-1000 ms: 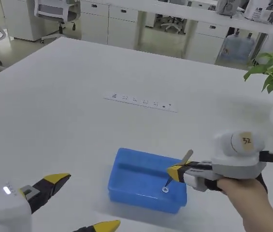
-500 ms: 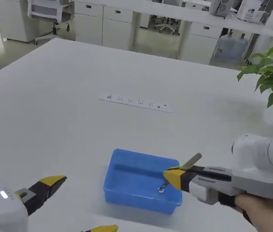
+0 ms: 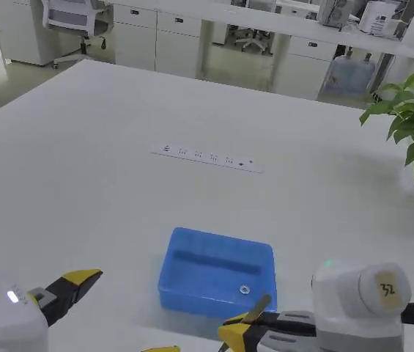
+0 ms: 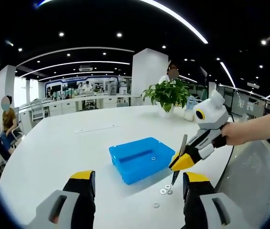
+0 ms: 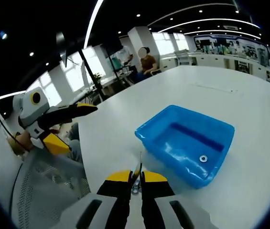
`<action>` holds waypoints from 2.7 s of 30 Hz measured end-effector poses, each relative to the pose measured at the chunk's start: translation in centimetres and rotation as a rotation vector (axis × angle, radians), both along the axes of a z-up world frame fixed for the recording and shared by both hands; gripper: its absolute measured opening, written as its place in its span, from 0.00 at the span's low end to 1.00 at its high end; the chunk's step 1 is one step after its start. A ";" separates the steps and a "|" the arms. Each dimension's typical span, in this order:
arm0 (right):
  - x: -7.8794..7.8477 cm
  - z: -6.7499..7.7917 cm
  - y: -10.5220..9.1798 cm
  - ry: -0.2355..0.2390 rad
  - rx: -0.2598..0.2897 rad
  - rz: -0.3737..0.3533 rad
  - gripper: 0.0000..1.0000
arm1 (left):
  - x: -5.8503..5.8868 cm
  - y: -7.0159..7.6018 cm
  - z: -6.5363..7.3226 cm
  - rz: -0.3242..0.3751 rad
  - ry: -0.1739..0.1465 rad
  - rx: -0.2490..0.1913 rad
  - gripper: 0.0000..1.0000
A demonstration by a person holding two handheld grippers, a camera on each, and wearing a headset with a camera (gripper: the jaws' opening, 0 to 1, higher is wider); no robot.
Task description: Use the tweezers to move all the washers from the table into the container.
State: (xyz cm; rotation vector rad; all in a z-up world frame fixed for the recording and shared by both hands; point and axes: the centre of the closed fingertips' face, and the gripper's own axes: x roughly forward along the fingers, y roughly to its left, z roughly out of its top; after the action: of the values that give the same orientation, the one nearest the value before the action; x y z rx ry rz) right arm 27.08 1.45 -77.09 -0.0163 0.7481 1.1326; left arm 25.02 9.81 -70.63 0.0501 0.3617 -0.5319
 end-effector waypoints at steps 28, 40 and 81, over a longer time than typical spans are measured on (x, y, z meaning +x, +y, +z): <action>-1.4 -1.6 1.6 -0.065 -0.094 0.144 0.04 | 0.1 0.2 0.1 0.005 -0.008 0.011 0.75; -2.3 -1.6 1.8 -0.187 -0.116 0.227 0.03 | 0.1 0.2 0.0 0.006 -0.008 0.013 0.75; 7.5 5.8 0.4 -0.181 0.083 -0.057 0.03 | 0.0 0.0 -0.1 -0.009 0.000 0.011 0.74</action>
State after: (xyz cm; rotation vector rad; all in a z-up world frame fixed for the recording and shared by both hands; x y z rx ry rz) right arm 34.55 1.82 -71.29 -0.0266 0.5373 1.0908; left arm 25.03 9.77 -70.75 0.0624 0.3647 -0.5391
